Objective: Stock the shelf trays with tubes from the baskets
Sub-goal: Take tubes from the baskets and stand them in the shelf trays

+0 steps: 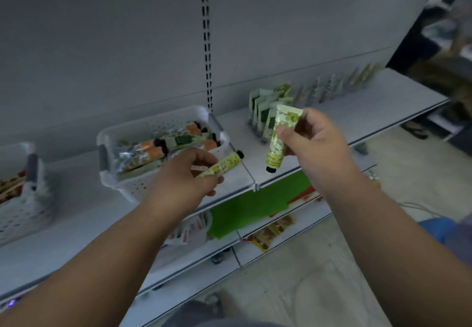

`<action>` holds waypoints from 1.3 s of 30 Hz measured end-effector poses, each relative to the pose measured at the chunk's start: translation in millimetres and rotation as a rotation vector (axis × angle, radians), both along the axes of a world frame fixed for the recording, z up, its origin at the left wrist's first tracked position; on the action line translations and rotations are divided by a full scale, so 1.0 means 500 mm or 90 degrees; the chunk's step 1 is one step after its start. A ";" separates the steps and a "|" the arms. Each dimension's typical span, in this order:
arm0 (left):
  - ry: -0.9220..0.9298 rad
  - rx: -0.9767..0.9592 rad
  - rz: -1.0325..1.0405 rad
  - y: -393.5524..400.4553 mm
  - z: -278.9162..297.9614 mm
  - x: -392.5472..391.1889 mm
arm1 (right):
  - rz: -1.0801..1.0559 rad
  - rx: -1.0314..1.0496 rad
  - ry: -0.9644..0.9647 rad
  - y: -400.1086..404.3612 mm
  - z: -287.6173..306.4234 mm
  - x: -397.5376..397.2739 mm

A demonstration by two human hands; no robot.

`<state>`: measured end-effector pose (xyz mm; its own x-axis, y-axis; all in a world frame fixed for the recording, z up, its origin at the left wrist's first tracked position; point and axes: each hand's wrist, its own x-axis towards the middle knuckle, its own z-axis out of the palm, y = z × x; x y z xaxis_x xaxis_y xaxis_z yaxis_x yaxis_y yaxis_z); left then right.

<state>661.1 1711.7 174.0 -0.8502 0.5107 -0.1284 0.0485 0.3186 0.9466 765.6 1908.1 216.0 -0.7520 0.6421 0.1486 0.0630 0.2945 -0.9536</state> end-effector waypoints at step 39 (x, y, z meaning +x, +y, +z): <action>0.023 -0.027 0.245 0.429 -0.084 0.041 | 0.321 0.393 -0.085 0.449 -0.133 -0.193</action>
<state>681.7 1926.0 132.0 -0.9829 0.1485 -0.1089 -0.0491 0.3586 0.9322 669.1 2132.7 149.4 -0.9659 0.0522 0.2534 -0.1157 0.7889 -0.6035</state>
